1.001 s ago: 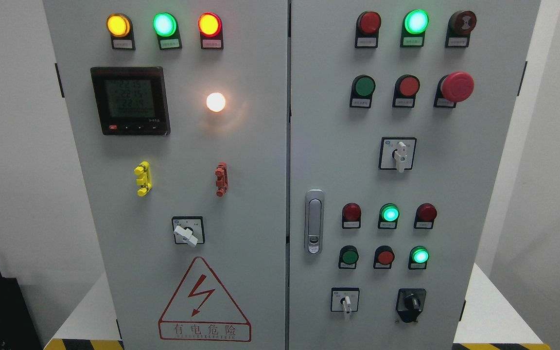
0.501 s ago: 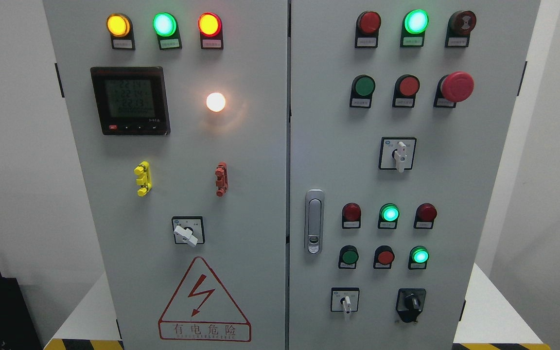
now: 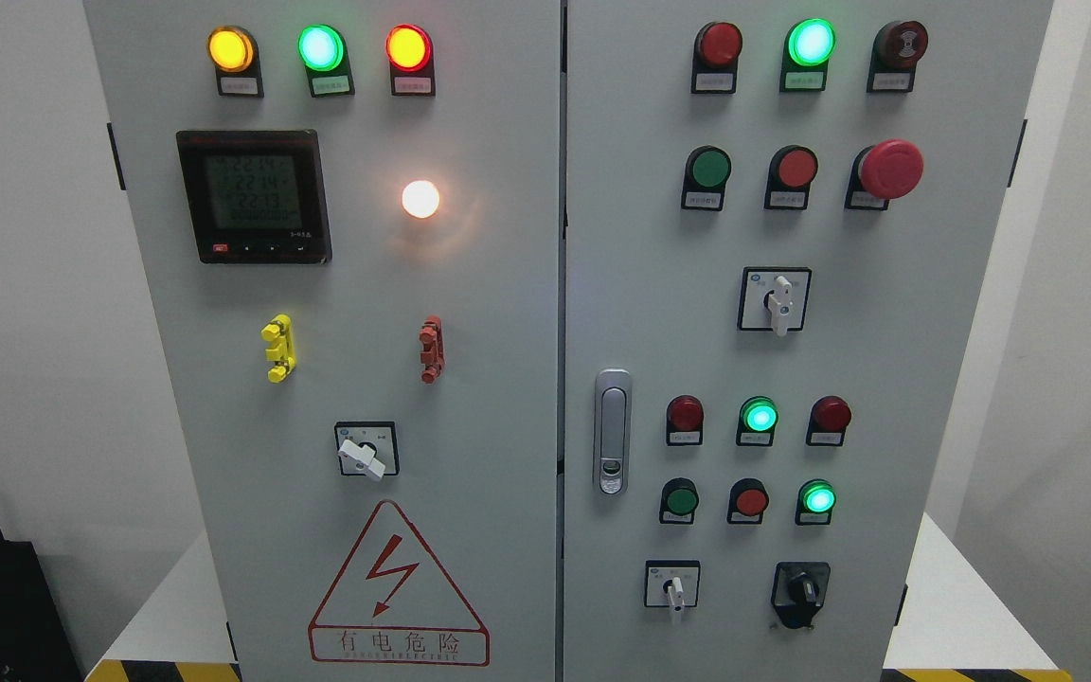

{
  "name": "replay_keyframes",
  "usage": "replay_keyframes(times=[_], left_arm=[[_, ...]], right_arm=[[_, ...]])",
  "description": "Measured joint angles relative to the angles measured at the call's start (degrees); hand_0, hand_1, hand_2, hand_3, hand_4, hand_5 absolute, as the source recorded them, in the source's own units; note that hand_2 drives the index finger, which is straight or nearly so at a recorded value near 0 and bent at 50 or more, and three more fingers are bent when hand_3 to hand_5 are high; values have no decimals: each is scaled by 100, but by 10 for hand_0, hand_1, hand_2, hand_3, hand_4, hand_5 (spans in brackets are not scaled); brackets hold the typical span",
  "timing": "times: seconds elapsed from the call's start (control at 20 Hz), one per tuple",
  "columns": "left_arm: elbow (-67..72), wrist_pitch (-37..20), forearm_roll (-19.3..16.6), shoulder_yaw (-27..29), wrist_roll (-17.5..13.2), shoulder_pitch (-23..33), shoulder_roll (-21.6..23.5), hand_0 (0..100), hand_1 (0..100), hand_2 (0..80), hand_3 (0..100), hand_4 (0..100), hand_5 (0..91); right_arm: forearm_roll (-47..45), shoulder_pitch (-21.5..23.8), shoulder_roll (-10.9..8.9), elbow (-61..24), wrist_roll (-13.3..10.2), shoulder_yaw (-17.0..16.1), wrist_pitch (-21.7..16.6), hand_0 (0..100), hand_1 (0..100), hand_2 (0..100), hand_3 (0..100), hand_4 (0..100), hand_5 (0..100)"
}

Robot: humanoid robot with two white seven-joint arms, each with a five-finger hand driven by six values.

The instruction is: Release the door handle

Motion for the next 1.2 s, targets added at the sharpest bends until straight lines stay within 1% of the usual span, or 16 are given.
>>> replay_keyframes(times=[0.1,0.2,0.3,0.4,0.45,0.5,0.85,1.05,1.2], left_arm=[[0,0,0,0,0,0,0,120,389,0,0,0,0],[0,0,0,0,0,0,0,120,389,0,0,0,0],[0,0,0,0,0,0,0,120,389,0,0,0,0],[0,0,0,0,0,0,0,120,389,0,0,0,0],[0,0,0,0,0,0,0,120,389,0,0,0,0],[0,0,0,0,0,0,0,120,389,0,0,0,0],[0,0,0,0,0,0,0,120,389,0,0,0,0],[0,0,0,0,0,0,0,120,389,0,0,0,0],[0,1,0,0,0,0,0,120,389,0,0,0,0]], right_arm=[[373,-89,13,-2,-133,-35,72,223,401,0,643,554,558],[783,-185,23,-4,-273,-66,293,201,414,0,791,694,701],[1137,-289,32,-4,-378,-90,500,197,415,0,859,755,786],[1429,-407,41,4,-430,-111,606,194,414,0,889,797,857],[1535,-467,44,10,-443,-120,638,192,412,0,912,822,907],[1632,-525,47,15,-449,-126,658,191,411,0,931,842,933],[2193,-861,65,87,-476,-155,727,189,397,0,960,861,954],[2451,-1131,73,168,-408,-146,839,185,406,0,966,867,963],[2605,-1277,88,233,-264,-126,989,184,401,0,977,872,969]])
